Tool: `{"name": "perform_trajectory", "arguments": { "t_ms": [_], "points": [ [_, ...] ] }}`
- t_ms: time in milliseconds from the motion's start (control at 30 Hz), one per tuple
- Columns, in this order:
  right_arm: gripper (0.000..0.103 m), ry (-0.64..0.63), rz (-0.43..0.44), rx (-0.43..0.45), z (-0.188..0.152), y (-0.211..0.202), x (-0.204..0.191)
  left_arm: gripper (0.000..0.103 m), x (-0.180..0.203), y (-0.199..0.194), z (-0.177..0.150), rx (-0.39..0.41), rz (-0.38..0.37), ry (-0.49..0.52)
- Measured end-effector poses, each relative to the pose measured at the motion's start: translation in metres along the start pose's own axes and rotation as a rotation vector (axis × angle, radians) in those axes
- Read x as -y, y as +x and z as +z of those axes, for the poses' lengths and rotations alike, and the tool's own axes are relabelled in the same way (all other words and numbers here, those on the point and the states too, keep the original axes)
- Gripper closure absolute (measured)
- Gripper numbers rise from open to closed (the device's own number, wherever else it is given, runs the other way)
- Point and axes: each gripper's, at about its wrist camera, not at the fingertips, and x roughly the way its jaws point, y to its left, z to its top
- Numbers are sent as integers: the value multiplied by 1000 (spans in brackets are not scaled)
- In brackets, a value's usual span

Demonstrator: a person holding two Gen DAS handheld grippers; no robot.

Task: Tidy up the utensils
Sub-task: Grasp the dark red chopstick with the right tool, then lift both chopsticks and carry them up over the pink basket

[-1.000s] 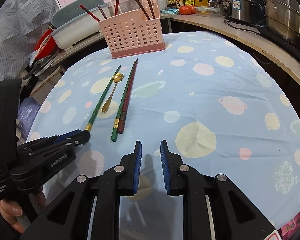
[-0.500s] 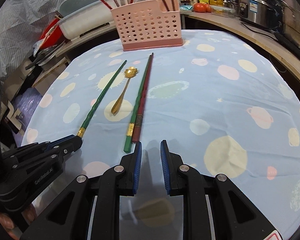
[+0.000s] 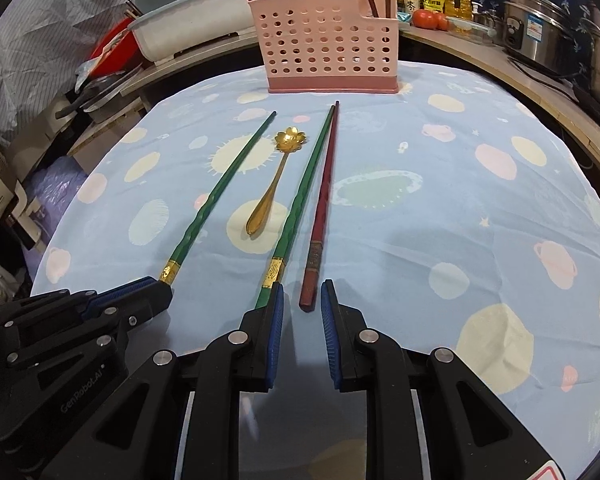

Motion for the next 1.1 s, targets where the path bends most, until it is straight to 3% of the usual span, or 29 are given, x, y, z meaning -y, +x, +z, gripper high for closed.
{"name": "perform_trajectory", "arguments": {
  "t_ms": [133, 233, 600, 1100],
  "points": [
    [85, -4, -10, 5, 3, 3, -2, 96, -1, 0, 0, 2, -10, -5],
    [94, 2, -21, 9, 2, 3, 1, 96, -3, 1, 0, 3, -18, -11],
    [96, 65, -26, 22, -10, -18, 21, 96, -4, -5, -4, 4, -37, -21],
    [96, 163, -11, 193, -1, -97, 49, 96, -8, -53, 1, 92, -34, -37]
  ]
}}
